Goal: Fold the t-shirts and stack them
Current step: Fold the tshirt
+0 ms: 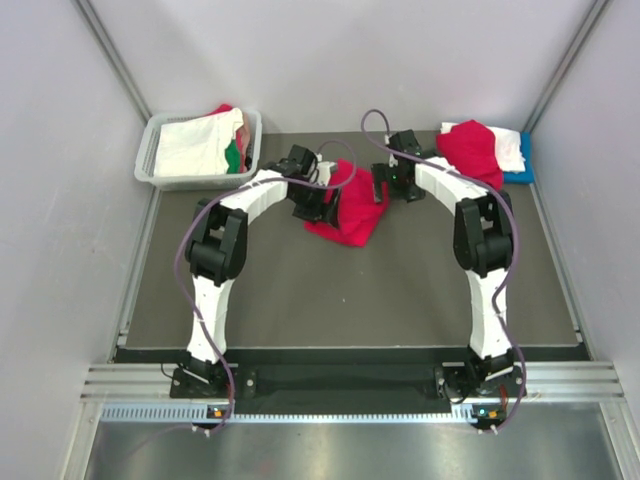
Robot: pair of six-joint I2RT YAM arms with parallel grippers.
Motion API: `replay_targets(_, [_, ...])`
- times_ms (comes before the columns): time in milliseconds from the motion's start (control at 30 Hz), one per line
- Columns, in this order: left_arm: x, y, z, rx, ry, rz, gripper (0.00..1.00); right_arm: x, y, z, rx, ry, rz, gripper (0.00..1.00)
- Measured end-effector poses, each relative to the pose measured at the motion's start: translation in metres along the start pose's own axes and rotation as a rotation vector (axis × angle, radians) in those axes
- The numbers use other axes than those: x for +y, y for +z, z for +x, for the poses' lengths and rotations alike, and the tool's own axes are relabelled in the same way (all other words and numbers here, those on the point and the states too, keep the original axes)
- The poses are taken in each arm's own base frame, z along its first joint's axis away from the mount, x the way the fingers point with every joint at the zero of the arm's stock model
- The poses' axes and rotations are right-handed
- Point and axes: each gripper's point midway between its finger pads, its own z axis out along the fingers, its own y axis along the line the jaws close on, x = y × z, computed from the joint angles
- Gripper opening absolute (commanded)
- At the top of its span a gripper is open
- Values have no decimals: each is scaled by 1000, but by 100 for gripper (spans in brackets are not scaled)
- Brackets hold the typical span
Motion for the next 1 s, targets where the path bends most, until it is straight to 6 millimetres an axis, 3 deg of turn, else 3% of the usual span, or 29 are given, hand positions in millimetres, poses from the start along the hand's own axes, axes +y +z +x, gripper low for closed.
replay_targets(133, [35,-11,-16,-39,-41,-48,85,5,-1,22,33,-3,-7,90])
replay_targets(300, [119,-39,-27,-86,-146,-182,84,11,-10,47,56,-11,-12,91])
replay_targets(367, [136,-48,-27,-96,-168,-192,84,12,-14,50,55,-18,-10,92])
replay_targets(533, [127,-46,-21,-71,-165,-179,84,10,-20,41,35,-29,17,95])
replay_targets(767, [72,-50,6,-16,-130,-118,84,20,-37,-24,-105,-12,-5,95])
replay_targets(1000, [21,-59,3,-37,-69,-53,84,24,-26,-17,-82,-11,-29,95])
